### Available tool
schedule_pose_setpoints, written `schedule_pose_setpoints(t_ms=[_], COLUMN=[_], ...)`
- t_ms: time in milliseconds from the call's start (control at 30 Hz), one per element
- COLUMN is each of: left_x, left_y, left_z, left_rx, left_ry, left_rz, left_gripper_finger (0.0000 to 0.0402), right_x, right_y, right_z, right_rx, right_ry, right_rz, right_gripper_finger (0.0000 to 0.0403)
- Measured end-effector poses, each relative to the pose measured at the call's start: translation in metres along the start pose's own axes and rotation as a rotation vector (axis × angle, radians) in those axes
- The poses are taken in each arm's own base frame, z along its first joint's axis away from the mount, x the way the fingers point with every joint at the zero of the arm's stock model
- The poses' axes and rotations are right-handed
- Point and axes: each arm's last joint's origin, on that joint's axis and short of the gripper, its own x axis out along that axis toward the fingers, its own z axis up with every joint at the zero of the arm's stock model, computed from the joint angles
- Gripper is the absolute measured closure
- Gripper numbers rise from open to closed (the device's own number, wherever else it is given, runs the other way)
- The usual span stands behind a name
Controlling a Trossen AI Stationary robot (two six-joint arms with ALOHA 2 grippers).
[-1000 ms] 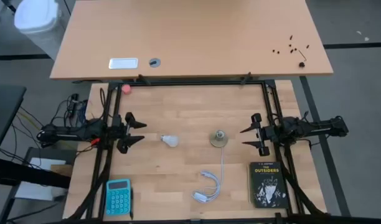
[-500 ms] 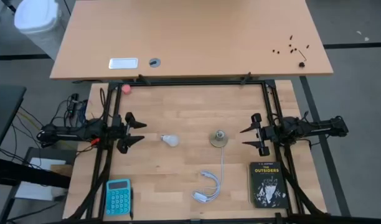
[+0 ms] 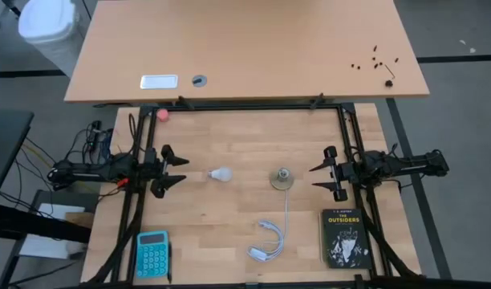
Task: Screw lightbulb
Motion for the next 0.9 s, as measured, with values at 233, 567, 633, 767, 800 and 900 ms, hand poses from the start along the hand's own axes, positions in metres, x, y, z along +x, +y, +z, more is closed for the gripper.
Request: schedule_pose_setpoints(t_ms=[233,567,633,767,800,900], left_x=[0.0,0.0,0.0,-0.0001,-0.0002,-0.0004], left_y=[0.0,-0.0002,-0.0005,-0.0013,-0.0016,-0.0022], left_z=[0.0,0.0007,0.002,0.0047,0.0058,0.0083], left_rx=[0.0,-0.002,-0.004,-0.009,-0.013,-0.016], left_ry=[0.0,-0.007,-0.02,-0.048,-0.059,-0.085], left_rz=[0.0,-0.002,-0.006,-0.013,-0.016,-0.024], left_gripper_finger=[0.0103,0.0103,0.0103,0.0103,0.0103,0.0103], right_x=[0.0,0.0,0.0,0.0,0.0,0.0], right_y=[0.0,0.0,0.0,0.0,0.0,0.0], right_z=[0.0,0.0,0.0,0.0,0.0,0.0], right_rx=[0.0,0.0,0.0,0.0,0.0,0.0], right_ry=[0.0,0.0,0.0,0.0,0.0,0.0], right_rz=[0.0,0.0,0.0,0.0,0.0,0.0], right_gripper_finger=[0.0173,0.0173,0.0173,0.0173,0.0173,0.0173])
